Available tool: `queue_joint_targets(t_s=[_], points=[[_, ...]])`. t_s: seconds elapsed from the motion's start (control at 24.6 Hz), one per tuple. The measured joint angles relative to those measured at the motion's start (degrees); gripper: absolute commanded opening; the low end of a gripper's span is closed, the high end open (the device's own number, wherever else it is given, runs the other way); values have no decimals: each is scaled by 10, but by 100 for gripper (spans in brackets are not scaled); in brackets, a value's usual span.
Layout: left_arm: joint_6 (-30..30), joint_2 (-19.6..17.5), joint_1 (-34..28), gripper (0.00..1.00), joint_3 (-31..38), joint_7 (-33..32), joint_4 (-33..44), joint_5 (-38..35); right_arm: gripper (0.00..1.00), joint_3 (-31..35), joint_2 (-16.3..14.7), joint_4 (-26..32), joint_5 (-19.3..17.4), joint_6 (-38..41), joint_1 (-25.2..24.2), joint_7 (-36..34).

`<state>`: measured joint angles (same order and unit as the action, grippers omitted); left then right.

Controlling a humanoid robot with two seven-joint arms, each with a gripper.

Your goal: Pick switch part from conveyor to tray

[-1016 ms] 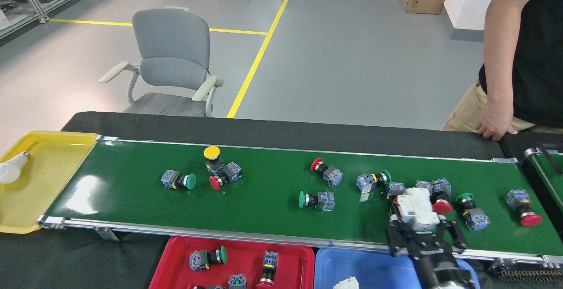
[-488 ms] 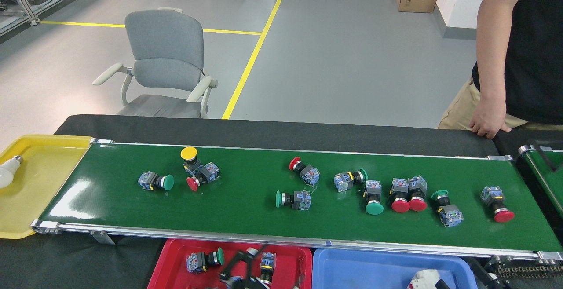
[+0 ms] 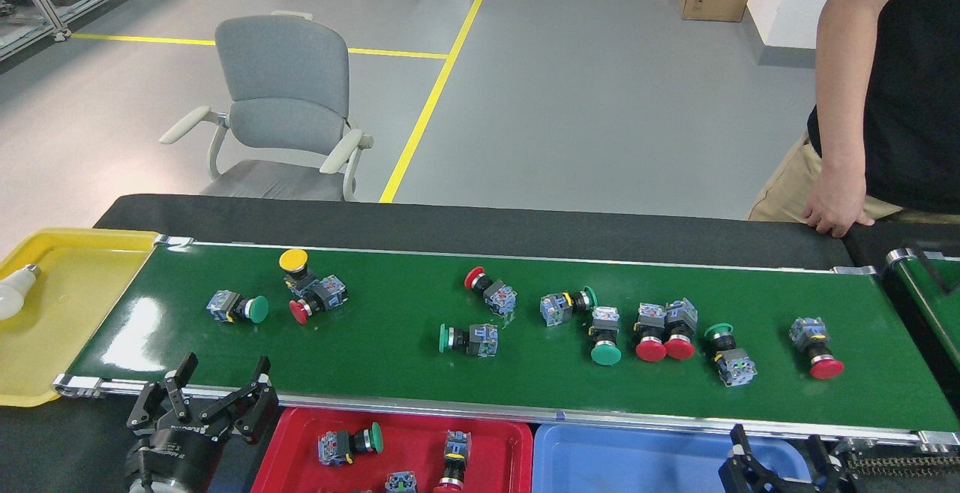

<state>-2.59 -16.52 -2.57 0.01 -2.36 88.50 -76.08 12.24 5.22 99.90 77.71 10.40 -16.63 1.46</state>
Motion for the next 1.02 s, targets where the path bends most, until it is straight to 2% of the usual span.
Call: queue_joint_targets(t_s=[0.12, 0.24, 0.37, 0.45, 0.65, 1.02], points=[[-28, -16, 10, 100, -3, -2, -6, 3, 98, -41, 3, -1, 32, -22, 31, 9], [-67, -19, 47, 100, -26, -2, -28, 3, 98, -127, 11, -14, 62, -75, 70, 27], [-108, -19, 97, 100, -41, -2, -82, 10, 98, -209, 11, -44, 80, -151, 94, 33], [-139, -22, 124, 100, -42, -2, -124, 15, 98, -239, 11, -71, 85, -190, 111, 33], [-185, -22, 212, 100, -42, -4, -259, 16, 98, -251, 18, -121, 86, -228, 154, 34], [-194, -28, 320, 100, -44, 23, -450, 14, 98, -267, 32, -233, 87, -235, 257, 35]])
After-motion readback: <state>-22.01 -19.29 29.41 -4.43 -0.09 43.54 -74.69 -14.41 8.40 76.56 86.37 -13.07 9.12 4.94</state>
